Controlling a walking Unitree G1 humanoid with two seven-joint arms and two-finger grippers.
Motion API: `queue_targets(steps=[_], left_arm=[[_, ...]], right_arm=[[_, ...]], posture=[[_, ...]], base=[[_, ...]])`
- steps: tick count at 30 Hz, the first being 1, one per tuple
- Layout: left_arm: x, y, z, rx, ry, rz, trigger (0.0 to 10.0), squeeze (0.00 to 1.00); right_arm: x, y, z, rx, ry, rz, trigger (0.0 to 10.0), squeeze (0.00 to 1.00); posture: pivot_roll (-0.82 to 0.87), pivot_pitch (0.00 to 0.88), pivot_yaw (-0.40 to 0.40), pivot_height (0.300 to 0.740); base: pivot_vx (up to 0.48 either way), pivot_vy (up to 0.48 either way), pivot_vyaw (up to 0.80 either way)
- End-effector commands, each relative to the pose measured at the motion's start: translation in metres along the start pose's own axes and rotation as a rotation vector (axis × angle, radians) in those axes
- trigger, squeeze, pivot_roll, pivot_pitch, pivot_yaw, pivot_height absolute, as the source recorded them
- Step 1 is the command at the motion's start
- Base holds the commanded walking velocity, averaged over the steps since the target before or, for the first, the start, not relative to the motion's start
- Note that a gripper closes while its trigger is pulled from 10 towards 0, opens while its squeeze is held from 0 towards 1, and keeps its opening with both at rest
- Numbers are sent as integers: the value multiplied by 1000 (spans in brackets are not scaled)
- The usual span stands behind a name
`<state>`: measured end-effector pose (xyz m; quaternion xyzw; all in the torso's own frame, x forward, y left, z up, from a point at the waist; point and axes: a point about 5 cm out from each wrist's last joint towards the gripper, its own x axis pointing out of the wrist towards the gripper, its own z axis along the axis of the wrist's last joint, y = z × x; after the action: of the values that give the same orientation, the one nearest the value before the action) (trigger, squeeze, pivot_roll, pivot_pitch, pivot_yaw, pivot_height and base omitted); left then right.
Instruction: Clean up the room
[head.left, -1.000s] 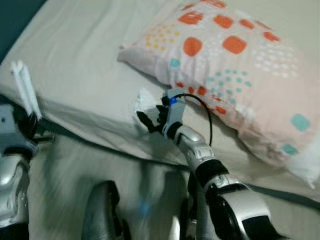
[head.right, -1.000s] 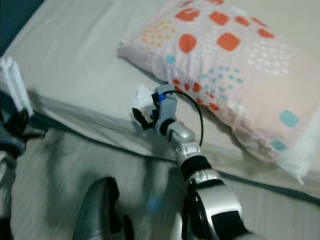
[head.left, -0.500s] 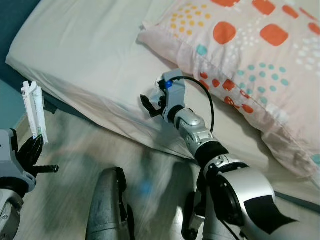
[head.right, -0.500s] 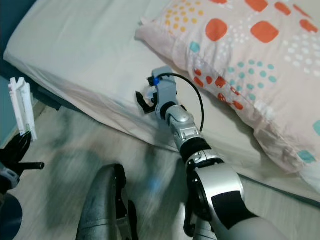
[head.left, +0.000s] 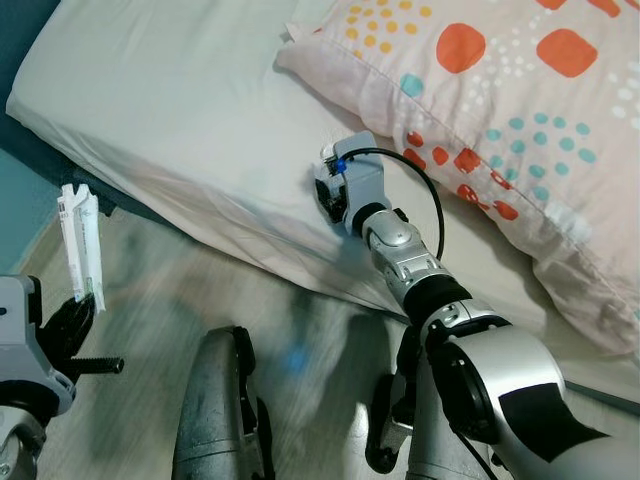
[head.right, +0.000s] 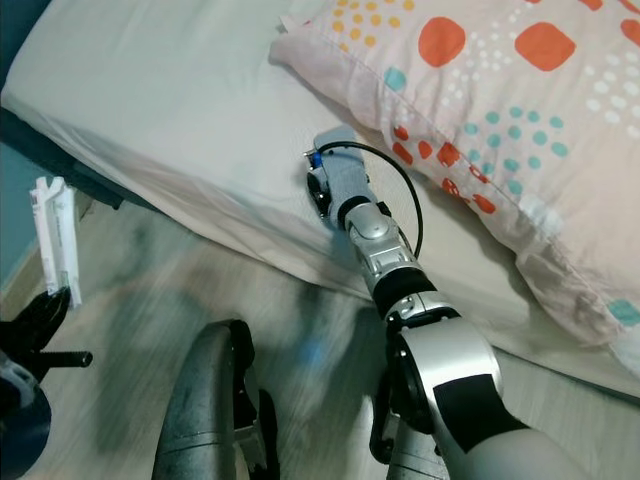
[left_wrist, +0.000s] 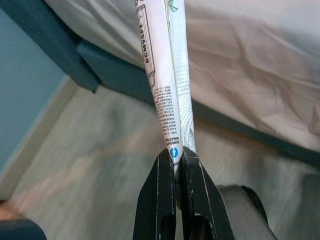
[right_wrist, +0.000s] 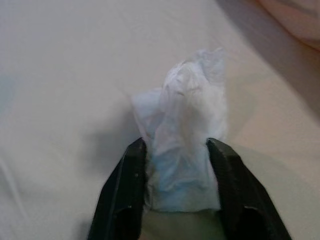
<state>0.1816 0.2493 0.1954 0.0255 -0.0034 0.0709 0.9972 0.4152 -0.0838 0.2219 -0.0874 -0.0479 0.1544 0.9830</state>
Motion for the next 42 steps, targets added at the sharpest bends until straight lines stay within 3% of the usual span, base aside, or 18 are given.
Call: queue_targets(steps=[1,12,14,16,18,20,21,23,24,25,28,30,33,35,36,37,40,42], left_arm=[[-5,0,-4,-9,36,8,10000,0],[-2,3,-6,-19,41,28,10000,0],[8,0,-8,-42,27,41,10000,0],[13,-2,-10,-54,19,46,10000,0],[19,-5,-10,-68,6,47,10000,0],[31,-10,-9,-92,-26,50,10000,0],[31,-10,-9,-92,-26,50,10000,0],[50,-11,-6,-134,-67,78,10000,0],[57,-11,-5,-147,-79,91,10000,0],[67,-11,-3,-161,-94,100,10000,0],[73,-11,-2,-168,-103,105,10000,0],[93,-12,-1,-190,-124,125,10000,0],[105,-12,-2,-215,-127,133,10000,0],[121,-17,-8,-242,-115,134,10000,0],[121,-17,-8,-242,-115,134,10000,0],[125,-22,-16,-246,-91,126,10000,0],[129,-25,-22,-246,-74,121,10000,0],[130,-35,-66,-216,64,107,10000,0]], right_arm=[[-8,2,-29,70,106,15,0,0],[-7,0,-25,98,78,62,0,0],[-6,4,-21,116,61,106,0,0],[-6,5,-19,137,48,123,0,0],[-5,6,-14,190,17,148,0,0],[-2,9,3,350,-75,207,0,0],[-2,9,3,350,-75,207,0,0],[-1,22,22,494,-207,363,0,0],[-2,28,26,517,-241,413,0,0],[-4,38,26,536,-262,472,0,0],[-6,44,24,543,-266,503,0,0],[-20,69,5,575,-244,579,0,0],[-30,84,-13,596,-205,607,0,0],[-55,112,-55,620,-89,629,0,0],[-55,112,-55,620,-89,629,0,0],[-66,119,-76,619,-23,618,0,0],[-72,121,-88,620,18,612,0,0],[-93,111,-139,509,224,521,0,0]], posture=[[382,669,20,508],[364,639,-3,508],[321,571,-36,508],[314,563,-40,508],[288,532,-53,508],[266,496,-63,508],[266,496,-63,508],[208,407,-76,513],[208,407,-76,518],[168,345,-77,523],[168,345,-77,528],[100,251,-68,538],[72,212,-62,543],[27,148,-52,553],[27,148,-52,553],[17,129,-49,558],[13,121,-49,563],[-19,81,-38,573]], base=[[0,0,0],[0,0,0],[0,0,0],[0,0,0],[0,0,0],[0,0,0],[0,0,0],[0,0,0],[0,0,0],[0,0,0],[0,0,0],[0,0,0],[0,0,0],[0,0,0],[0,0,0],[0,0,0],[0,0,0],[0,0,0]])
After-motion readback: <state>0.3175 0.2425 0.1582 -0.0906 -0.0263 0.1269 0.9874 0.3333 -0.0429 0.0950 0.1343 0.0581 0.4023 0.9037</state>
